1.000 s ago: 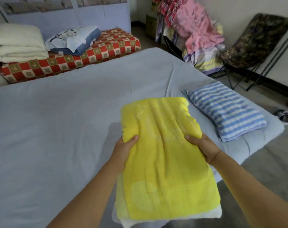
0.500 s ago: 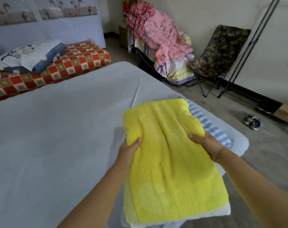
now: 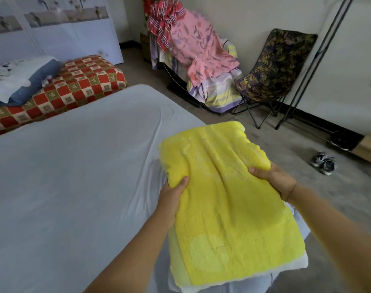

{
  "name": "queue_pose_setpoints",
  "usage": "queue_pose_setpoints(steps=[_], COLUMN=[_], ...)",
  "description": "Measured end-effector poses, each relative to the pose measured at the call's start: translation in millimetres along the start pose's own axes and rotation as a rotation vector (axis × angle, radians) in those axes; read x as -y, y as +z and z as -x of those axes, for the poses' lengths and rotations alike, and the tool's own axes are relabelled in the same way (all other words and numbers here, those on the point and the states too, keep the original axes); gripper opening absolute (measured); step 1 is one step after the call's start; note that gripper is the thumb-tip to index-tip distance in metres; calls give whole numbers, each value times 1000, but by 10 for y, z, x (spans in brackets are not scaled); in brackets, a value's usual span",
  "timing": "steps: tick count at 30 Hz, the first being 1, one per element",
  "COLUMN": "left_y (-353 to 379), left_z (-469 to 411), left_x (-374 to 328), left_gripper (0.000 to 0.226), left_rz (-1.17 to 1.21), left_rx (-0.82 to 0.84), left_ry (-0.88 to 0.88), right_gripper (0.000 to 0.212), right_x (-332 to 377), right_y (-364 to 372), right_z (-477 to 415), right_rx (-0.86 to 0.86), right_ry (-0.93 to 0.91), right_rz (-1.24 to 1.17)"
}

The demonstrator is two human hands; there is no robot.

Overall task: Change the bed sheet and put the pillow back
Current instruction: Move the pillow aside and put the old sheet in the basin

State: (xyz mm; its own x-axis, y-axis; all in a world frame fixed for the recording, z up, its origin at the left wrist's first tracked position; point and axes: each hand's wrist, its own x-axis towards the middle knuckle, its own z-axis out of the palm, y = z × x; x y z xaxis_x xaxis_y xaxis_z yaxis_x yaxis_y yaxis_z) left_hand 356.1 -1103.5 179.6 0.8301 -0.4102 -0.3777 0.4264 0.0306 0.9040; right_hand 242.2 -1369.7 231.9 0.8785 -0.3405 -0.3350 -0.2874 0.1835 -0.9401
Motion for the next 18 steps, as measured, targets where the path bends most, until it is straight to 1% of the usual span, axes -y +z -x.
queue_pose_setpoints(steps=[1, 2, 4, 5, 6, 7, 8, 9, 10, 12, 13, 15, 18], left_y=[93, 192, 382, 482, 583, 679, 772, 864, 958, 1126, 1189, 1281, 1387], left_z=[-105, -198, -373, -464, -550, -630, -717, -794, -864, -993, -1064, -1189, -1296], left_x=[12, 21, 71, 97, 123, 162, 213, 255, 304, 458, 575, 840, 1093], left_gripper=[71, 73, 75, 71, 64, 55, 50, 50, 54, 70, 79, 93, 91], left_rz=[5, 6, 23, 34, 41, 54, 69, 78, 78, 53, 36, -20, -61], left_rx=[-7, -21, -70, -100, -129, -158, -186, -209, -230, -267, -297, -351, -341], left_ry=[-9, -15, -19, -26, -33, -39, -40, -46, -62, -109, -132, -178, -213], right_gripper=[73, 75, 73, 78, 84, 85, 81, 76, 79, 97, 103, 108, 115], right_x=[39, 70, 139, 162, 179, 179, 170, 154, 127, 8, -79, -316, -693], right_y=[-100, -199, -388, -486, -577, -668, -767, -866, -964, -1160, -1246, -1412, -1648], right_z=[-127, -256, -535, -682, -816, -948, -1074, -1197, -1313, -1536, -1632, -1776, -1893], right_rx=[17, 32, 65, 75, 81, 93, 105, 113, 119, 117, 124, 108, 41], right_ry=[2, 7, 15, 22, 34, 43, 57, 74, 91, 117, 131, 186, 246], right_rz=[20, 34, 48, 59, 86, 106, 112, 106, 111, 153, 164, 184, 210])
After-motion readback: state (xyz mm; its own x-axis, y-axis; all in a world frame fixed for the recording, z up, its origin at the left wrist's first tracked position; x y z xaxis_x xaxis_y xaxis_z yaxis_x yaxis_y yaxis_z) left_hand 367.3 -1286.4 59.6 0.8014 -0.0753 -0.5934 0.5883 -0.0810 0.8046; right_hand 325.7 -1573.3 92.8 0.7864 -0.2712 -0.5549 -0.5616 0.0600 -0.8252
